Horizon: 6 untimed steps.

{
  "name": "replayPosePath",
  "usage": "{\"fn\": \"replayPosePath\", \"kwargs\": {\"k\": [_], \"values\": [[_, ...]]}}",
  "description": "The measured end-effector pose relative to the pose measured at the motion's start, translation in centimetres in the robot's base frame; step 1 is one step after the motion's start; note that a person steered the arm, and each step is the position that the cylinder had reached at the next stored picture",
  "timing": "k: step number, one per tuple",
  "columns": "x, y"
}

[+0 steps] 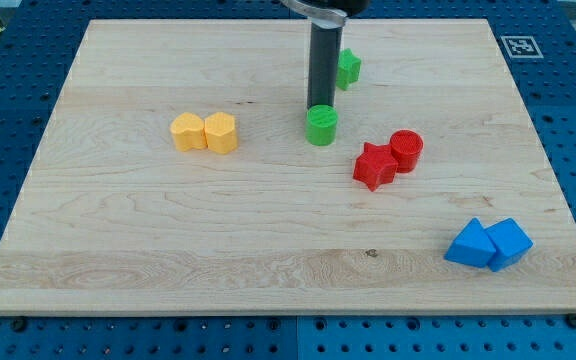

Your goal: Push the green circle to the center

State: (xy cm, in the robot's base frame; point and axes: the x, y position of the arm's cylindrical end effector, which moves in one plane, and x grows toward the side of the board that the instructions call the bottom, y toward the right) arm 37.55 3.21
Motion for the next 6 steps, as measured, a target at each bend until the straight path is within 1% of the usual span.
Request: {"fn": "replayPosePath", "kwargs": {"k": [1, 2, 3, 4, 5, 6], "values": [[0.1, 0.9], [0.1, 3.7], [1.7, 3.4], [3.7, 0.8], [4.3, -0.3], [3.6, -0.3]]}}
